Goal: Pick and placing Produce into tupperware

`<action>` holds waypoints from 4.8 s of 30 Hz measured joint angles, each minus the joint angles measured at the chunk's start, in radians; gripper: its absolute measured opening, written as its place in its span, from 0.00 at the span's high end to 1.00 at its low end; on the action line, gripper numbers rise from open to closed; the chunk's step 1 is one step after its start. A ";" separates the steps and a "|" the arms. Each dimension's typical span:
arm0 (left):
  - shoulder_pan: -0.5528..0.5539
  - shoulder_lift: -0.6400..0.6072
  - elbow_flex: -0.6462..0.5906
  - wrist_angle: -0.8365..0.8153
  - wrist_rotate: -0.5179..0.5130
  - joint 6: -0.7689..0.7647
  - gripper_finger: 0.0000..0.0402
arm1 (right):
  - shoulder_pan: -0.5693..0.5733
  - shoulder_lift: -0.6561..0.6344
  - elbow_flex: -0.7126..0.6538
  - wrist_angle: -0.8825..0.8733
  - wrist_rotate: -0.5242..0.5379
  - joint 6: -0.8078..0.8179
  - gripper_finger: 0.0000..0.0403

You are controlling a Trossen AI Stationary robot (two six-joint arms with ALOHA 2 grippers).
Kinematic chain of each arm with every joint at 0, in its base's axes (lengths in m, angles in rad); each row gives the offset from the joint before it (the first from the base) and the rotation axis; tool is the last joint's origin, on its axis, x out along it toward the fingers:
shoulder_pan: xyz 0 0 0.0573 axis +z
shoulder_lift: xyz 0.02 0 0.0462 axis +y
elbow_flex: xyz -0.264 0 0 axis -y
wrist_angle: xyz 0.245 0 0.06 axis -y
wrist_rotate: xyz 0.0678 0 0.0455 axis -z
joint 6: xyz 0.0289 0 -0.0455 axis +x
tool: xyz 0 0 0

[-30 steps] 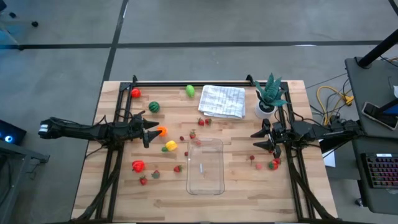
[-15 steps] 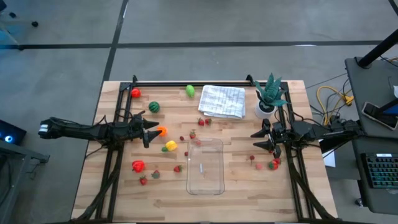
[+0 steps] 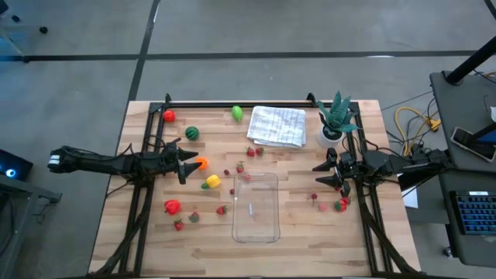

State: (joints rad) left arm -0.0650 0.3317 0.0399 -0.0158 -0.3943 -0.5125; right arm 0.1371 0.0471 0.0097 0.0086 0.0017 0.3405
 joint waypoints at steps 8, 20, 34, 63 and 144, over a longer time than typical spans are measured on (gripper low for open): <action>0.000 0.000 0.000 0.000 0.000 0.000 0.37 | 0.000 0.000 0.000 0.078 0.089 -0.014 0.51; 0.000 0.000 0.000 0.000 0.000 0.000 0.37 | 0.000 0.016 0.016 0.519 0.042 -0.194 0.51; 0.000 0.000 0.000 0.000 -0.002 0.000 0.37 | 0.000 0.407 0.623 -0.417 0.168 -0.160 0.51; 0.000 0.000 0.000 0.000 -0.006 0.004 0.37 | 0.013 1.133 0.853 -0.897 -0.208 1.052 0.51; 0.000 0.000 0.000 0.000 -0.007 0.004 0.37 | 0.147 1.515 0.767 -0.801 -0.052 1.182 0.74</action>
State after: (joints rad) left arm -0.0647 0.3317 0.0399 -0.0162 -0.4011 -0.5087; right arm 0.2840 1.5623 0.7769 -0.7927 -0.0502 1.5223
